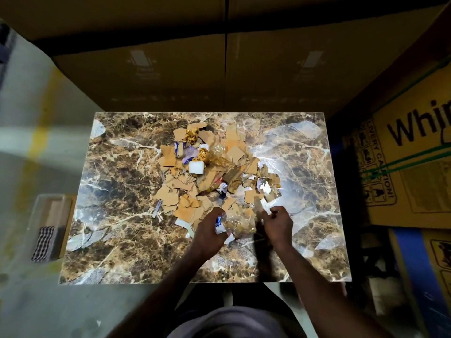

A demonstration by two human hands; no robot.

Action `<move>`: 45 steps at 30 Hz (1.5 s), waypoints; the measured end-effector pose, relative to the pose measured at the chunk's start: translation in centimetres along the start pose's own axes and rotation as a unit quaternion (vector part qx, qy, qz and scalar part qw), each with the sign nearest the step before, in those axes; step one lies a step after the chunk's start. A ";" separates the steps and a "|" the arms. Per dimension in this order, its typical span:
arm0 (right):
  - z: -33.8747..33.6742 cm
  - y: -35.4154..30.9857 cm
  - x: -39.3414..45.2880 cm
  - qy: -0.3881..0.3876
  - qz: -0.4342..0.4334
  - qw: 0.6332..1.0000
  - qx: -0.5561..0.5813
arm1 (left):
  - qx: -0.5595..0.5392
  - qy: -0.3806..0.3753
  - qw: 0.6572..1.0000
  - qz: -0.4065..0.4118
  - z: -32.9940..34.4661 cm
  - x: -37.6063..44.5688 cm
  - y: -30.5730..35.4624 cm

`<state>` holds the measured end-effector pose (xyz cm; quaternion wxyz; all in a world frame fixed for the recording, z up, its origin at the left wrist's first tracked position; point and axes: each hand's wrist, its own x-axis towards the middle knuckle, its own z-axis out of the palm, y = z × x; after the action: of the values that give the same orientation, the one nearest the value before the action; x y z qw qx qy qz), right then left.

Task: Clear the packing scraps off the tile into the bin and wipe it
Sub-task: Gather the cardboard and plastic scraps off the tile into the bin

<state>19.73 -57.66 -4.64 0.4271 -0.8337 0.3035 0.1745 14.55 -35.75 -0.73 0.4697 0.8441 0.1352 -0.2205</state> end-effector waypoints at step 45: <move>-1.2 -6.7 -3.2 -0.221 -0.033 0.929 0.293 | -0.130 -0.028 0.990 -0.040 -3.8 2.9 4.5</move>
<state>21.72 -54.48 1.85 0.7145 -0.6210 0.2112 0.2432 19.99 -34.76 2.87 0.5698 0.7632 0.1835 -0.2433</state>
